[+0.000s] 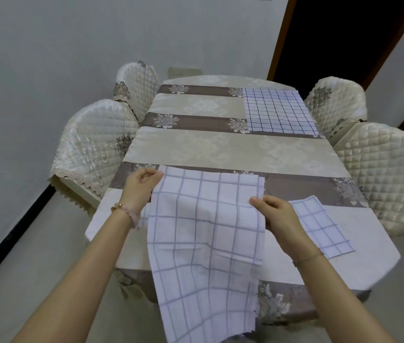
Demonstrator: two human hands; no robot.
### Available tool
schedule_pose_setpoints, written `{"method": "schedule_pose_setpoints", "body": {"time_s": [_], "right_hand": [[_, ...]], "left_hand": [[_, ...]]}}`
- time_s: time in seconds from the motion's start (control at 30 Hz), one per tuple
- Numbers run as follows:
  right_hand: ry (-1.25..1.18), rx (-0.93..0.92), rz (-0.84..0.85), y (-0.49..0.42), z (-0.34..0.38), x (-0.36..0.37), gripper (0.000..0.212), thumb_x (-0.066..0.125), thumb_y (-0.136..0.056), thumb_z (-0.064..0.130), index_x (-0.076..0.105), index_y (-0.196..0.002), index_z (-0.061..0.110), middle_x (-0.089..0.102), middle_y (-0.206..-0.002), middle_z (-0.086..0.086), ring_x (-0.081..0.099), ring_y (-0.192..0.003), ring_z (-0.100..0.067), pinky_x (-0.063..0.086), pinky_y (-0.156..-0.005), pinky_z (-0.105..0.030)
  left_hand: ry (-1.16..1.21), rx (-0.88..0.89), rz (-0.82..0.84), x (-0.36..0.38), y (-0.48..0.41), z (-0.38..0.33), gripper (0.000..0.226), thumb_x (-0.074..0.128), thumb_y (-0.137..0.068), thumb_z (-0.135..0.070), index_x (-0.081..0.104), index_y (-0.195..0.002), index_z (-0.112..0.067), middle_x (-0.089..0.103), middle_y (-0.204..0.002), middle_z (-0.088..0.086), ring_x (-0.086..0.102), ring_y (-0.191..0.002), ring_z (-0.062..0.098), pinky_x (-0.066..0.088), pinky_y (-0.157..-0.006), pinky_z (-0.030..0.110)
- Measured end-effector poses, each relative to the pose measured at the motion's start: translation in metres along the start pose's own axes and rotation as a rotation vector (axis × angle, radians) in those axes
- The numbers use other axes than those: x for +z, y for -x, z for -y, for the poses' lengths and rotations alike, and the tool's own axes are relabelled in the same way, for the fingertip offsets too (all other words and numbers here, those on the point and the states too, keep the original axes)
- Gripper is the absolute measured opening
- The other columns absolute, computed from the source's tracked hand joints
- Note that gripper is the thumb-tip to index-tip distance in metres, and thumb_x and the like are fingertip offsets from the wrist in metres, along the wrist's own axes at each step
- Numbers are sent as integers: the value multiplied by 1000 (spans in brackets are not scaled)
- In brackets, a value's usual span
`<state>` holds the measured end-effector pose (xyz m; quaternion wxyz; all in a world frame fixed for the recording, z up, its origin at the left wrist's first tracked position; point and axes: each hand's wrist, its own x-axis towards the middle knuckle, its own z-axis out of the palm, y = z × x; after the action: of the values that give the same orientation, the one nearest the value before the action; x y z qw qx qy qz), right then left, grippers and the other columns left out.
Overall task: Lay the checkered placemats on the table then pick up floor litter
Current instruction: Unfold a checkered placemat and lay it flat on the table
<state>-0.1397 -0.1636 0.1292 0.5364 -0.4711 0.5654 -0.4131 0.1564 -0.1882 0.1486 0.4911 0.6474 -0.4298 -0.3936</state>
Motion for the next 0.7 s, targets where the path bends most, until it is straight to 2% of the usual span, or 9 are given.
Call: {"method": "schedule_pose_setpoints", "body": {"time_s": [0.07, 0.13, 0.2, 0.3, 0.37, 0.47, 0.53, 0.63, 0.7], "right_hand": [[-8, 20, -37, 0, -4, 0, 55, 66, -102, 11, 30, -60, 20, 26, -45, 14, 28, -40, -2, 34, -43, -11], [10, 37, -79, 1, -14, 1, 57, 67, -101, 12, 30, -59, 21, 24, -49, 12, 25, -45, -8, 30, -47, -18], [30, 54, -127, 6, -23, 3, 61, 68, -101, 11, 26, -58, 23, 20, -51, 11, 20, -47, -9, 25, -49, -18], [-3, 92, -164, 13, -32, 7, 59, 67, -101, 11, 26, -60, 21, 19, -57, 6, 21, -48, -11, 27, -50, -20], [-46, 136, -162, 15, -35, 12, 51, 65, -102, 12, 32, -64, 18, 21, -59, 5, 26, -46, -10, 30, -53, -23], [-114, 184, -137, 16, -35, 18, 48, 63, -102, 9, 36, -64, 19, 25, -56, 7, 32, -45, -7, 34, -51, -18], [-136, 179, -113, 18, -36, 21, 50, 62, -102, 6, 41, -58, 18, 32, -51, 9, 34, -46, -8, 35, -50, -17], [-128, 171, -111, 19, -36, 27, 43, 65, -100, 6, 58, -59, 14, 47, -44, 13, 45, -42, -4, 43, -46, -16], [-133, 178, -139, 19, -36, 31, 46, 69, -98, 6, 51, -56, 14, 44, -43, 10, 44, -42, -6, 44, -44, -16]], "left_hand": [[-42, -11, 27, 13, -7, 3, 5, 58, -90, -18, 56, -88, -13, 52, -72, 3, 51, -61, 7, 39, -48, 17], [-142, -11, 0, 27, -3, 13, 23, 58, -90, -20, 52, -110, -11, 55, -97, 0, 52, -90, 15, 43, -67, 22], [-245, 77, -42, 44, 12, 21, 34, 59, -89, -21, 49, -119, -9, 50, -112, -1, 48, -102, 16, 41, -82, 27], [-257, 160, 87, 77, 48, 32, 26, 61, -87, -20, 55, -112, -14, 56, -113, -2, 52, -103, 13, 40, -84, 24], [-217, 135, 216, 99, 71, 38, 24, 64, -85, -21, 57, -108, -18, 58, -111, -3, 55, -101, 12, 42, -80, 16], [-159, 89, 323, 123, 95, 44, 32, 66, -83, -24, 56, -113, -21, 57, -115, -7, 53, -105, 4, 39, -77, 5], [-124, 51, 331, 130, 100, 45, 38, 67, -82, -27, 54, -118, -23, 55, -118, -9, 51, -109, 3, 40, -80, 7], [-101, 5, 343, 133, 102, 43, 46, 69, -80, -29, 52, -121, -21, 54, -120, -8, 50, -110, 3, 43, -89, 16], [-113, -21, 360, 133, 103, 41, 52, 70, -79, -32, 50, -125, -19, 53, -122, -8, 49, -110, 4, 41, -90, 18]]}}
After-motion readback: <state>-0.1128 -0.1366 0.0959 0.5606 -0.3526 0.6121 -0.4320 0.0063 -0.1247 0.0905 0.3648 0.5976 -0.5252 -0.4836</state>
